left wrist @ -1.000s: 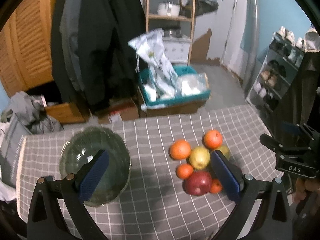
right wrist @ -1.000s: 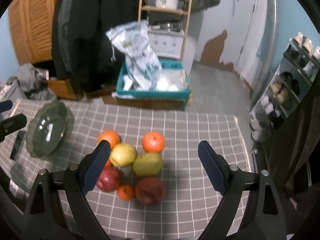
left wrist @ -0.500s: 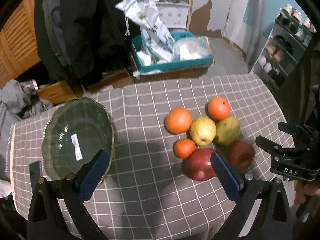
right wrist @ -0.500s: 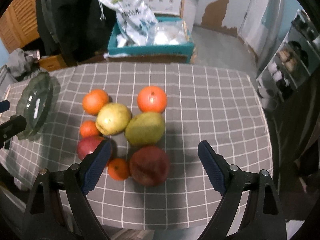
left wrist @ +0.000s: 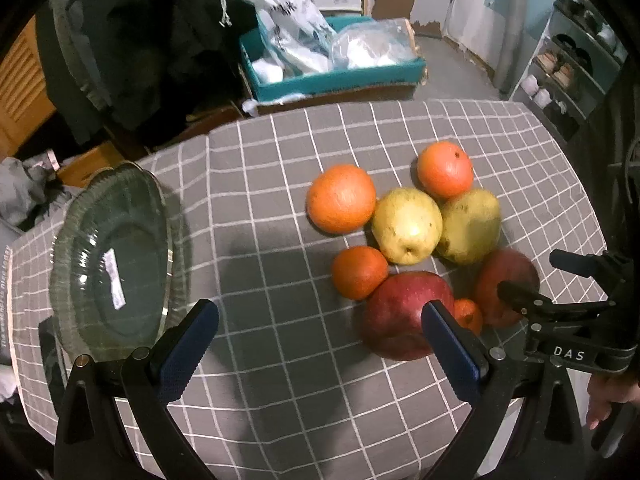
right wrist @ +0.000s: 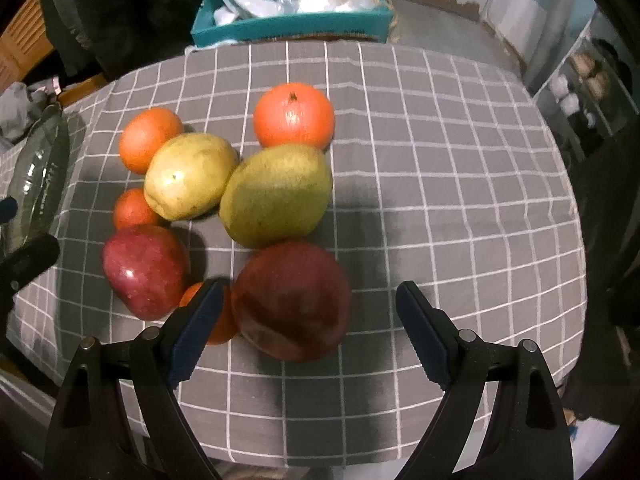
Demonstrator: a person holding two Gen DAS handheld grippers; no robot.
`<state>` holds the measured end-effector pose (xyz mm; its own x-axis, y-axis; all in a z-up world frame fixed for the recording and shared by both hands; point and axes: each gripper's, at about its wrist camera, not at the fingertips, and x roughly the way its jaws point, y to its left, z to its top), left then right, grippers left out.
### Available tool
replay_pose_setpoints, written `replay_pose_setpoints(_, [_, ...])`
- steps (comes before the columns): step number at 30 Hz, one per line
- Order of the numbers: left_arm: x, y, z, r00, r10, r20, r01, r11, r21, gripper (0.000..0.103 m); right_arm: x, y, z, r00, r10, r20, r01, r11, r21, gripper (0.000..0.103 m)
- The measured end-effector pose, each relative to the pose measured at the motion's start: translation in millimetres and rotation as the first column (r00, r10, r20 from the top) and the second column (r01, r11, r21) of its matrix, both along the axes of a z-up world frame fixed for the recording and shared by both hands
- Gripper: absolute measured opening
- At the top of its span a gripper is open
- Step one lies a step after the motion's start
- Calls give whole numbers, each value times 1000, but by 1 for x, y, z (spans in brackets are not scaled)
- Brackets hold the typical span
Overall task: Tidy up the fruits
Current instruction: 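Move the right tool to the large red apple while the left tool approaches the smaller apple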
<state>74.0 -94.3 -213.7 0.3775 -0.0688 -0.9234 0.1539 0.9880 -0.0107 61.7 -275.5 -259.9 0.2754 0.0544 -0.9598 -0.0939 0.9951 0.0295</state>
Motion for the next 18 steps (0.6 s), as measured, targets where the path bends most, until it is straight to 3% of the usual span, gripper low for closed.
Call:
replay_pose_setpoints(8, [5,-10,-19,998,-5,-58,3,999,-42,102,7,0,-22,999,-6,-40,8,999,42,87])
replay_pose_setpoints(12, [7,-18,-24,997,-9,-79,4,998,-63,102,8,0,-29,998,2,-62,5,995,104,75])
replay_pose_setpoints(18, [12,-32,-34,994,-22,-106,14,997,-81,102,5,-4,-27,999,11,-46,-7,996,87,74])
